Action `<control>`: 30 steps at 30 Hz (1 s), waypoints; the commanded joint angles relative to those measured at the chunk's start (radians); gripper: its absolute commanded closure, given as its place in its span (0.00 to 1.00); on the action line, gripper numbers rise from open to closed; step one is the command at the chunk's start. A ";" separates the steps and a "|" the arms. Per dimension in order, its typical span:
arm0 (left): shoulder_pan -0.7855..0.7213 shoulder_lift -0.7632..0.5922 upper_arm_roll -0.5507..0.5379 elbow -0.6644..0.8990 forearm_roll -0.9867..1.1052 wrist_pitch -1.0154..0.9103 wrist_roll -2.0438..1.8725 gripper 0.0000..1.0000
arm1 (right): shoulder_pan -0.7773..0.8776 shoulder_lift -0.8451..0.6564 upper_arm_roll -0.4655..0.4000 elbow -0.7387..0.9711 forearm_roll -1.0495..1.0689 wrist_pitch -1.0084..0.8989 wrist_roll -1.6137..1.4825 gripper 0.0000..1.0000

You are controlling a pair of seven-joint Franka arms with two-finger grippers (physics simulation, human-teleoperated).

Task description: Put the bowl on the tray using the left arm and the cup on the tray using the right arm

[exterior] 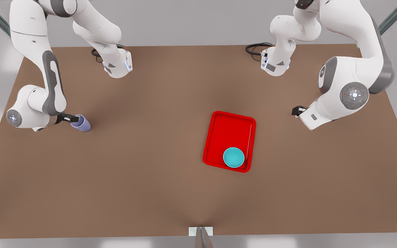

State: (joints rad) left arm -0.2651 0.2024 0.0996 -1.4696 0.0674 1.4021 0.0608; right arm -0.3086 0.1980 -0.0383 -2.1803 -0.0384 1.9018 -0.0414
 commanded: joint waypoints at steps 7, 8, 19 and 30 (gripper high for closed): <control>0.000 0.002 0.000 0.000 0.002 0.000 0.001 0.00 | -0.030 0.060 0.001 -0.027 -0.018 0.071 0.000 0.00; 0.000 0.002 0.000 0.000 0.000 0.000 0.000 0.00 | -0.030 0.067 0.000 -0.038 -0.018 0.072 0.000 0.00; 0.000 0.003 0.002 0.000 0.002 0.000 0.001 0.00 | -0.030 0.090 0.011 0.005 -0.014 0.086 0.012 0.79; 0.000 0.003 0.005 0.000 0.002 0.000 0.002 0.00 | -0.029 0.090 0.012 0.025 -0.012 0.063 0.002 0.79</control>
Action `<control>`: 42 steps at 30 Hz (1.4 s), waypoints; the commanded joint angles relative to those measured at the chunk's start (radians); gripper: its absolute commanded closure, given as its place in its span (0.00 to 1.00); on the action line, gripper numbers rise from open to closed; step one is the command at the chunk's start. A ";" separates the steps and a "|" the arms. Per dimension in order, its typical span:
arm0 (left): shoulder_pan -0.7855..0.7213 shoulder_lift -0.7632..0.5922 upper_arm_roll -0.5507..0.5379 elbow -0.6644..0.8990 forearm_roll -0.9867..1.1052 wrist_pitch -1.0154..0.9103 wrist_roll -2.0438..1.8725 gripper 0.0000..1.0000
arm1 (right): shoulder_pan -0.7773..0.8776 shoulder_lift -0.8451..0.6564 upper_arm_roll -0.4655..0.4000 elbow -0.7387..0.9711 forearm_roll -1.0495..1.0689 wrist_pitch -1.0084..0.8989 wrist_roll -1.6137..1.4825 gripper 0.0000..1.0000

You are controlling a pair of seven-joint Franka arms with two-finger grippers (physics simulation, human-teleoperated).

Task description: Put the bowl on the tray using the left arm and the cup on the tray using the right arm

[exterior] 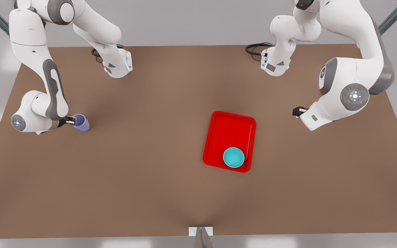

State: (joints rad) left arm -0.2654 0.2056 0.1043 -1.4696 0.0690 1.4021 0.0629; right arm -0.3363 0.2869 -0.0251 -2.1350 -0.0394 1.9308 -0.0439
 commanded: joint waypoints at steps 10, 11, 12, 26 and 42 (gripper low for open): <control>0.000 0.001 0.000 0.000 0.000 0.000 0.000 0.00 | 0.376 0.078 -0.096 0.314 0.159 -0.177 0.019 0.79; 0.000 0.001 0.000 0.000 0.000 0.000 0.000 0.00 | 0.402 0.107 -0.110 0.365 0.204 -0.213 0.021 0.79; 0.000 0.001 0.002 0.000 0.000 0.000 0.000 0.00 | 0.428 0.112 -0.108 0.383 0.245 -0.213 0.021 0.79; 0.000 0.006 0.003 0.000 0.006 0.002 -0.002 0.00 | 0.772 0.485 -0.016 1.201 0.470 -0.470 0.806 0.79; 0.000 0.028 0.003 -0.002 0.005 0.008 0.000 0.00 | 1.045 0.813 0.001 1.566 0.764 -0.334 0.987 0.79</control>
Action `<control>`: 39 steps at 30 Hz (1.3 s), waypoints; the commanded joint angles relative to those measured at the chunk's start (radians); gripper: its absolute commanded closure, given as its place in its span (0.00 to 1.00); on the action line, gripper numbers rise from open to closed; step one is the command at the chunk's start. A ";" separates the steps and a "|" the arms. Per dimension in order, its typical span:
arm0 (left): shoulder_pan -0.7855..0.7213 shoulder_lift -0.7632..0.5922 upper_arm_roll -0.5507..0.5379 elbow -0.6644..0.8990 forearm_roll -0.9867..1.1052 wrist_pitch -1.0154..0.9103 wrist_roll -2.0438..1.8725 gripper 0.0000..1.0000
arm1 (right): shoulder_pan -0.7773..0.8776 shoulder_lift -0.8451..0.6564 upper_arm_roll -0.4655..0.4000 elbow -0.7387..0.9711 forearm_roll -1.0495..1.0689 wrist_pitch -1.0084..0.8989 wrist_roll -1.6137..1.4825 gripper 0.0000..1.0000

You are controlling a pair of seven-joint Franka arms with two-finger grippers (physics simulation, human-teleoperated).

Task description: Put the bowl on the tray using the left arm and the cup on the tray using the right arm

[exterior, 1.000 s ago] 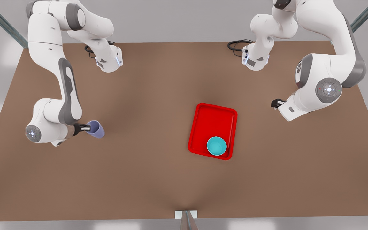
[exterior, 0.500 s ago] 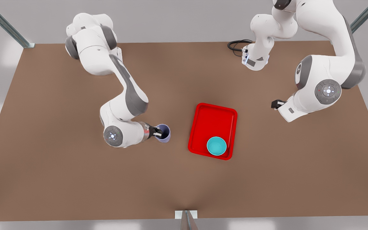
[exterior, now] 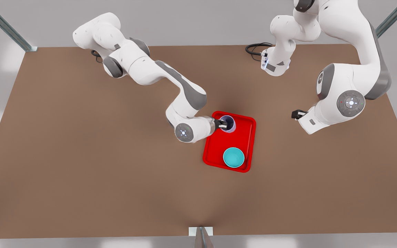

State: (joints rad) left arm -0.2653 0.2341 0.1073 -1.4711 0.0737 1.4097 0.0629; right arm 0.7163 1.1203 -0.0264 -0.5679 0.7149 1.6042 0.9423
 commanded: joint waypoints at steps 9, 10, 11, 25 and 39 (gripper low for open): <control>0.000 0.005 0.000 0.000 -0.003 0.002 0.000 0.00 | 0.103 0.090 -0.127 0.068 -0.107 0.045 -0.004 0.79; 0.000 0.005 0.000 0.000 -0.003 0.002 0.000 0.00 | 0.103 0.090 -0.127 0.071 -0.107 0.062 -0.004 0.79; 0.000 0.005 0.000 0.000 -0.003 0.002 0.000 0.00 | 0.117 0.095 -0.127 0.074 -0.107 0.083 -0.002 0.79; 0.001 0.014 0.002 0.000 -0.005 0.003 0.002 0.00 | 0.152 0.153 -0.149 0.077 -0.175 0.140 -0.016 0.79; 0.008 0.021 0.003 0.000 -0.005 0.006 0.003 0.00 | 0.169 0.158 -0.149 0.077 -0.200 0.140 -0.016 0.00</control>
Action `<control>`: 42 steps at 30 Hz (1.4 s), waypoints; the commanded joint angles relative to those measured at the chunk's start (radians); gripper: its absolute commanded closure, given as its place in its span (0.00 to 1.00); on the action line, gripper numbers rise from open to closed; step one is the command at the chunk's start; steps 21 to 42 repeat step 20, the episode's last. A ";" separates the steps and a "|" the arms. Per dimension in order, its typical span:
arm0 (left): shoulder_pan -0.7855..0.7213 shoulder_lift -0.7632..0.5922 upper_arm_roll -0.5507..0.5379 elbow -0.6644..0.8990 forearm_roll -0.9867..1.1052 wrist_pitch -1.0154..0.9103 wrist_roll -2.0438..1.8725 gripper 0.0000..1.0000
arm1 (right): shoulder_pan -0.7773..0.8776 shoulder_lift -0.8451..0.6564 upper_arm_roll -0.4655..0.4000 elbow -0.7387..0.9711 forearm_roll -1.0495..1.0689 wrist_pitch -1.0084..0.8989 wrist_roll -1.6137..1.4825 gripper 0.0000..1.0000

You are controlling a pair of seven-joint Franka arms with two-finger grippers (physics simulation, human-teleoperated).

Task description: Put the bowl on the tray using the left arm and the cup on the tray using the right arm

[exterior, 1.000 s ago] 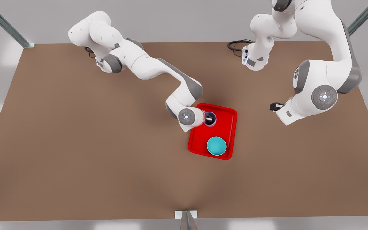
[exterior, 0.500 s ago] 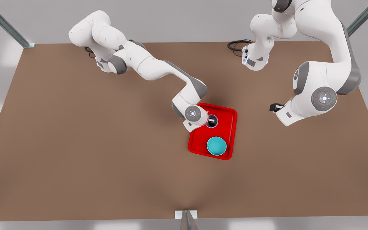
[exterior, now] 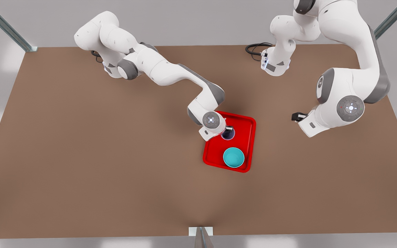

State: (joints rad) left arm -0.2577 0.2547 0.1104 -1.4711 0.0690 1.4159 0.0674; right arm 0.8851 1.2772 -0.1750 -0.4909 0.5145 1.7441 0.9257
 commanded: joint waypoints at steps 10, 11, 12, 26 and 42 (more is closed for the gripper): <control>0.002 0.005 -0.001 0.000 0.000 -0.002 -0.001 0.00 | -0.161 -0.254 0.009 -0.090 -0.018 -0.138 -0.030 0.00; 0.002 0.005 0.000 0.000 -0.001 0.000 -0.001 0.00 | -0.231 -0.390 0.012 -0.203 -0.088 -0.196 -0.109 0.00; 0.000 0.006 0.000 0.000 -0.001 0.000 -0.003 0.00 | -0.372 -0.565 0.034 -0.380 -0.221 -0.225 -0.250 0.00; 0.000 0.054 -0.003 0.069 -0.006 -0.026 -0.006 0.00 | -0.833 -1.118 0.100 -1.034 -0.444 -0.265 -0.893 0.00; 0.000 0.054 -0.003 0.069 -0.006 -0.026 -0.006 0.00 | -0.833 -1.118 0.100 -1.034 -0.444 -0.265 -0.893 0.00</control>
